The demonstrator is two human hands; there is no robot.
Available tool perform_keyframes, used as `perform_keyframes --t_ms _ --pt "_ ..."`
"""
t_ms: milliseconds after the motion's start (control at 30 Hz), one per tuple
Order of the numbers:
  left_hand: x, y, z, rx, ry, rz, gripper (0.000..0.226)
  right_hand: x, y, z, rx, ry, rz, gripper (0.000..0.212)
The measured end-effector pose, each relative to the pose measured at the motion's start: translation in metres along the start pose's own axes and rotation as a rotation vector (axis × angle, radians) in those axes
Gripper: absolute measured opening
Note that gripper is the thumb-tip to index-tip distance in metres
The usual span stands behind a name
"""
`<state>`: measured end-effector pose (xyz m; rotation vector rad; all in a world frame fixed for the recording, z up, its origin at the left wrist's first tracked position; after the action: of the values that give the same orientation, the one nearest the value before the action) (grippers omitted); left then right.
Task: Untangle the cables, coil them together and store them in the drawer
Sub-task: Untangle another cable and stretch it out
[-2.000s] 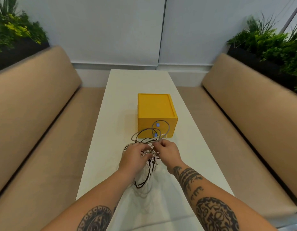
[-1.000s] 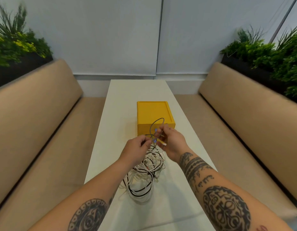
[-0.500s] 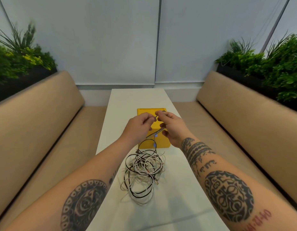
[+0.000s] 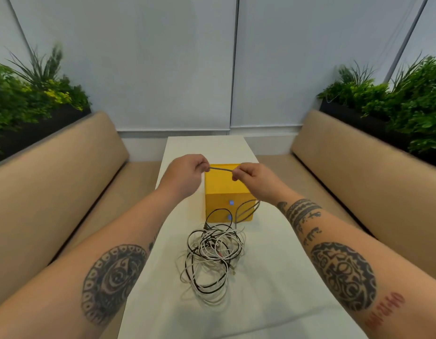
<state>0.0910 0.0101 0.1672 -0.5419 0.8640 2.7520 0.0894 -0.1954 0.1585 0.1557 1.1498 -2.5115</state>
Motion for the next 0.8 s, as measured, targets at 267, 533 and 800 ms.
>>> perform_keyframes --t_ms 267,533,800 --pt "0.008 -0.064 0.02 -0.098 0.067 0.187 0.023 -0.003 0.021 0.027 0.153 0.022 -0.02 0.031" --pt "0.023 -0.058 -0.009 -0.094 -0.1 0.272 0.031 -0.006 0.015 0.022 0.129 0.058 0.023 0.026" --pt "0.0 0.011 -0.023 0.145 -0.168 0.081 0.04 -0.019 -0.018 0.011 0.319 0.011 0.186 0.025"
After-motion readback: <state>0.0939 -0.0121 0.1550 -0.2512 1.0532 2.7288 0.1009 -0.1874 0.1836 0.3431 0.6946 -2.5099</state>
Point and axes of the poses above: each hand's wrist, its own x-axis away from the middle knuckle, its own z-axis out of the back of the hand, y = z × x, the point moved 5 cm from there along -x, towards the middle knuckle, and after that the axes turned 7 degrees about -x, right-handed, at the moved point
